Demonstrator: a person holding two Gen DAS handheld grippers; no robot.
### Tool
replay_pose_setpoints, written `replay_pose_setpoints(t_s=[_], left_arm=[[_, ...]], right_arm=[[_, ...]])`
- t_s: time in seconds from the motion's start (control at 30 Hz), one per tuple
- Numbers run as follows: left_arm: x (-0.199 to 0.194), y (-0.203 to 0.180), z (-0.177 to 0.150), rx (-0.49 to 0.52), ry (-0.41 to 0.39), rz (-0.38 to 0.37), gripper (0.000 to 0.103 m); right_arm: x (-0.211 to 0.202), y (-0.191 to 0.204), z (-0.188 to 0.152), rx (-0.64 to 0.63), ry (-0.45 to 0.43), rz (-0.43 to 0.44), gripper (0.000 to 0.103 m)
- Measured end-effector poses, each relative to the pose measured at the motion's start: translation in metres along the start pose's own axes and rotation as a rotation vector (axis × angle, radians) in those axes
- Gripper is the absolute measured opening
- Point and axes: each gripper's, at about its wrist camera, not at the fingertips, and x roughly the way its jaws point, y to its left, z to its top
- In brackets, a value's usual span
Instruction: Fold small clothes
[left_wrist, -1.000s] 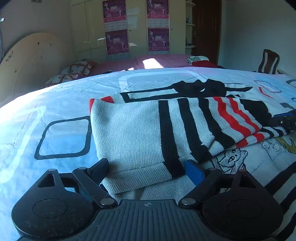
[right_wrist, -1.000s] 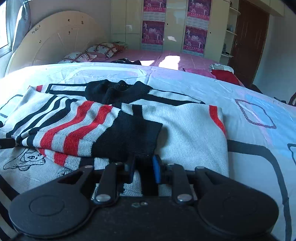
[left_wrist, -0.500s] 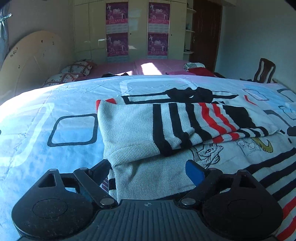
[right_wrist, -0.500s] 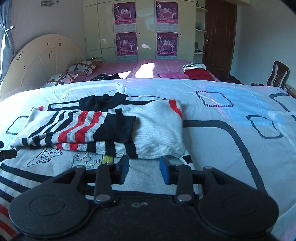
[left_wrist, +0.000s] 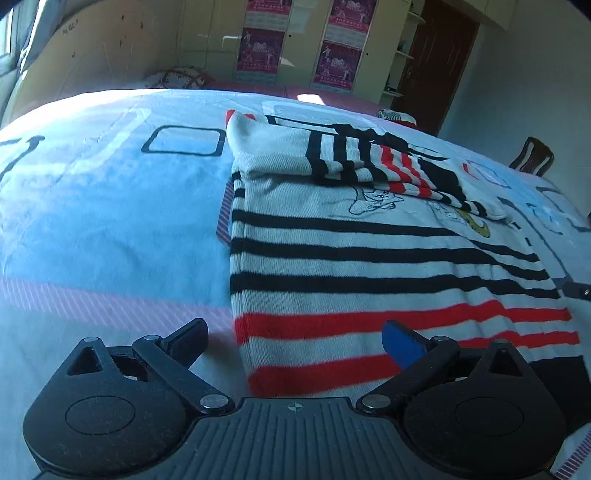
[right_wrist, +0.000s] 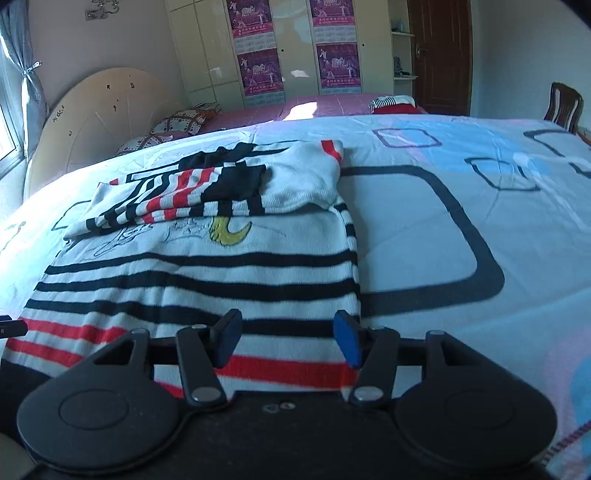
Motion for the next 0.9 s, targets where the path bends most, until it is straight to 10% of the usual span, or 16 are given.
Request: replay_pose_setpoints(t_s=[0.27, 0.5, 0.63, 0.7, 0.9], left_arm=[[-0.034, 0.021, -0.064, -0.27, 0.057, -0.282, 0.067], [-0.014, 0.034, -0.085, -0.476, 0.074, -0.506, 0.066], [0.006, 0.023, -0.077, -0.449, 0.102, -0.515, 0.043], [0.016, 0.021, -0.079, -0.456, 0.124, -0.485, 0.008], [-0.007, 0.016, -0.083, -0.46, -0.01, -0.497, 0.003]], right_arm=[[-0.04, -0.06, -0.073, 0.31, 0.076, 0.193, 0.051], [-0.051, -0.067, -0.104, 0.482, 0.095, 0.385, 0.049], [-0.037, -0.066, -0.11, 0.545, 0.125, 0.452, 0.026], [-0.032, -0.068, -0.112, 0.576, 0.132, 0.462, 0.015], [-0.055, -0.059, -0.105, 0.464, 0.035, 0.447, 0.006]])
